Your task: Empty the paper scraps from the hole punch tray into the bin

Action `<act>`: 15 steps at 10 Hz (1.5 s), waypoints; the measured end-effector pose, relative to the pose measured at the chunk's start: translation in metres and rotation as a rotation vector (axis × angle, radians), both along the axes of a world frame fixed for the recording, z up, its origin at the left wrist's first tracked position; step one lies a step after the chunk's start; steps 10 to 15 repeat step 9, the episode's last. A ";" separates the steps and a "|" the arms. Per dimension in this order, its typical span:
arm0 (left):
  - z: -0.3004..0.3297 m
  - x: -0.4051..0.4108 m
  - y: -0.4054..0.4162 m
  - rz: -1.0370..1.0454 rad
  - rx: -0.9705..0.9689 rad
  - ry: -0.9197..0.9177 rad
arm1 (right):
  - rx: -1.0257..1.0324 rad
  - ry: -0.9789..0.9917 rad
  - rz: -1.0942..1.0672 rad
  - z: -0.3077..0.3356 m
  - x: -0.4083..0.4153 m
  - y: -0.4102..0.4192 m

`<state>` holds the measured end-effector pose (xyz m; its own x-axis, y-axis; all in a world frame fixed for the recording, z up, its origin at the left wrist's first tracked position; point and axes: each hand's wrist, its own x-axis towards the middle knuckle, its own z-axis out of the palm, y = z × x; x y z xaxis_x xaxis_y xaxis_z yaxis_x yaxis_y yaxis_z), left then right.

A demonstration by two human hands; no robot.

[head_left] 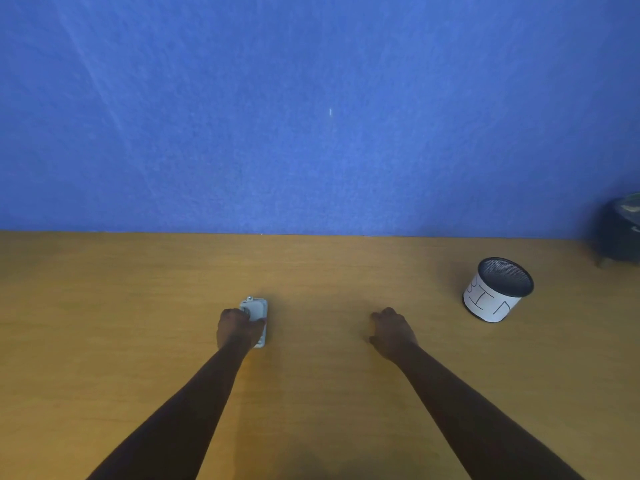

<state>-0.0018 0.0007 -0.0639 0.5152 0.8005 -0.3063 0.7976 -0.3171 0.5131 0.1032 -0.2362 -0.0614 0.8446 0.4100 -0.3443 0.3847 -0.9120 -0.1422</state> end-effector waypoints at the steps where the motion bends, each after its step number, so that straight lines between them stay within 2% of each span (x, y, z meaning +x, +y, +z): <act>1: -0.001 0.001 -0.001 -0.009 0.005 0.032 | -0.003 -0.002 -0.007 0.000 -0.001 0.000; 6: -0.002 -0.001 -0.006 -0.052 0.033 0.065 | -0.008 -0.004 -0.008 -0.001 -0.002 0.000; 7: 0.002 -0.002 -0.009 -0.046 -0.012 0.013 | 0.005 0.031 -0.003 0.001 -0.001 -0.001; 8: 0.003 -0.002 -0.010 -0.066 0.027 -0.087 | 0.057 0.023 -0.030 0.004 0.001 -0.002; 9: 0.019 0.002 -0.012 -0.151 0.232 -0.119 | 0.103 -0.040 0.002 0.011 0.006 0.001; 15: 0.019 0.002 -0.012 -0.151 0.232 -0.119 | 0.103 -0.040 0.002 0.011 0.006 0.001</act>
